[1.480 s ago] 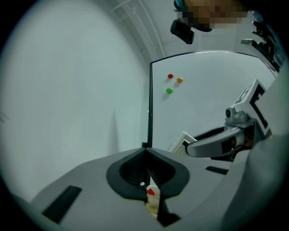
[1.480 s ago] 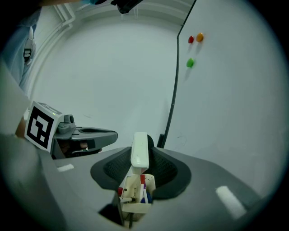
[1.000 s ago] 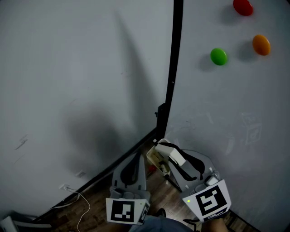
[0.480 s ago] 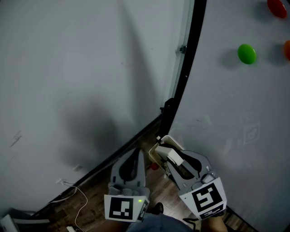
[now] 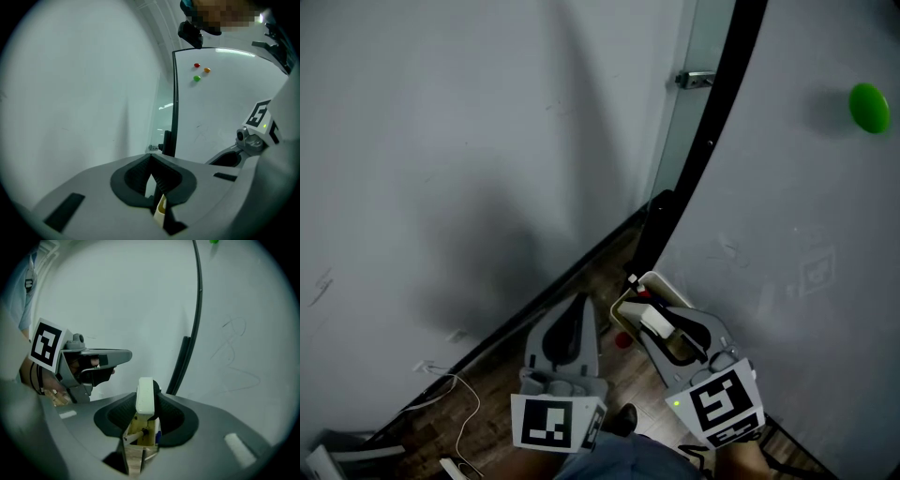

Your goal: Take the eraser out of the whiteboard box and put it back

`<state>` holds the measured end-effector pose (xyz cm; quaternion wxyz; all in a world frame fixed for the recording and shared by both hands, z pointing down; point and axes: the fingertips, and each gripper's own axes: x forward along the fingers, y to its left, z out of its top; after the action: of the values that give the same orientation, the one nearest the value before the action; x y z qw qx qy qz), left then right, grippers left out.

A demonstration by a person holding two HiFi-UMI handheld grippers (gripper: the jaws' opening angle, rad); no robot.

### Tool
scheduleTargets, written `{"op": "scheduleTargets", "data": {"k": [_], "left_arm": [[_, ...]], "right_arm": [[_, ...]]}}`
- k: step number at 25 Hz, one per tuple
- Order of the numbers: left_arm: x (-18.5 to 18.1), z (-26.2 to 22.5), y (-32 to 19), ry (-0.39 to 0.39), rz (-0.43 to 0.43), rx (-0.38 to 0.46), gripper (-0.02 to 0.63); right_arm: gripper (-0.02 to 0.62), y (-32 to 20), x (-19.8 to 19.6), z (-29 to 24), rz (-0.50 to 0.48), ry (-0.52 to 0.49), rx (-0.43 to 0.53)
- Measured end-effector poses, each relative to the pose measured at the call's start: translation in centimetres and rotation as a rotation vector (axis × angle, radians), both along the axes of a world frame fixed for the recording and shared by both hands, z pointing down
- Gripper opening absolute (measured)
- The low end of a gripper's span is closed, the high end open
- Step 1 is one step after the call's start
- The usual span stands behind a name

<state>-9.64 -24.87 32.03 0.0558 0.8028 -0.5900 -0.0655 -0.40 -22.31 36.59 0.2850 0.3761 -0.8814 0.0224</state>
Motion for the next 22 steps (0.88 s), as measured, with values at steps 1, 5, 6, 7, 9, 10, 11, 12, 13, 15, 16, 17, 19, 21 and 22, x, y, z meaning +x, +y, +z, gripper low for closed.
{"op": "scheduleTargets", "data": {"k": [1, 5, 6, 7, 9, 10, 11, 12, 13, 15, 16, 17, 19, 21, 22], "left_arm": [[0.0, 0.2, -0.2, 0.001, 0.001, -0.005, 0.006], [0.2, 1.1, -0.8, 0.011, 0.029, -0.044, 0.006], [0.2, 1.3, -1.0, 0.009, 0.034, -0.052, 0.006], [0.1, 1.5, -1.3, 0.006, 0.032, -0.052, 0.006], [-0.3, 1.8, -1.8, -0.001, 0.02, -0.046, 0.006], [-0.5, 2.0, -2.0, 0.0, 0.017, -0.048, 0.006], [-0.5, 2.2, -2.2, 0.002, 0.017, -0.053, 0.006], [-0.6, 2.4, -2.4, 0.004, 0.018, -0.057, 0.006], [-0.6, 2.5, -2.6, 0.004, 0.02, -0.059, 0.006], [-0.7, 2.7, -2.9, -0.001, 0.025, -0.064, 0.006], [-0.8, 2.9, -3.1, -0.003, 0.027, -0.069, 0.006], [-0.8, 3.0, -3.3, -0.003, 0.029, -0.073, 0.006], [-1.0, 3.2, -3.6, 0.001, 0.03, -0.076, 0.006], [-1.2, 3.4, -3.9, 0.005, 0.028, -0.08, 0.006], [-1.2, 3.5, -4.0, 0.008, 0.027, -0.084, 0.006]], "right_arm": [[0.133, -0.1, -0.1, 0.4, -0.003, 0.011, -0.011], [0.135, -0.3, -0.5, 1.9, -0.011, 0.058, -0.05], [0.135, -0.4, -0.6, 2.4, -0.015, 0.07, -0.061], [0.135, -0.4, -0.6, 2.9, -0.018, 0.079, -0.074], [0.137, -0.6, -0.7, 3.7, -0.02, 0.094, -0.096], [0.137, -0.7, -0.7, 4.1, -0.02, 0.099, -0.105], [0.137, -0.8, -0.8, 4.4, -0.019, 0.103, -0.113], [0.137, -0.9, -0.8, 4.6, -0.018, 0.108, -0.12], [0.137, -1.0, -0.9, 4.9, -0.019, 0.114, -0.127], [0.138, -1.2, -1.2, 5.5, -0.024, 0.132, -0.139], [0.138, -1.2, -1.2, 5.8, -0.027, 0.141, -0.145], [0.139, -1.2, -1.3, 6.0, -0.029, 0.149, -0.15], [0.14, -1.3, -1.3, 6.2, -0.032, 0.157, -0.158], [0.14, -1.3, -1.5, 6.3, -0.038, 0.16, -0.163], [0.143, -1.3, -1.6, 6.3, -0.041, 0.162, -0.166]]}}
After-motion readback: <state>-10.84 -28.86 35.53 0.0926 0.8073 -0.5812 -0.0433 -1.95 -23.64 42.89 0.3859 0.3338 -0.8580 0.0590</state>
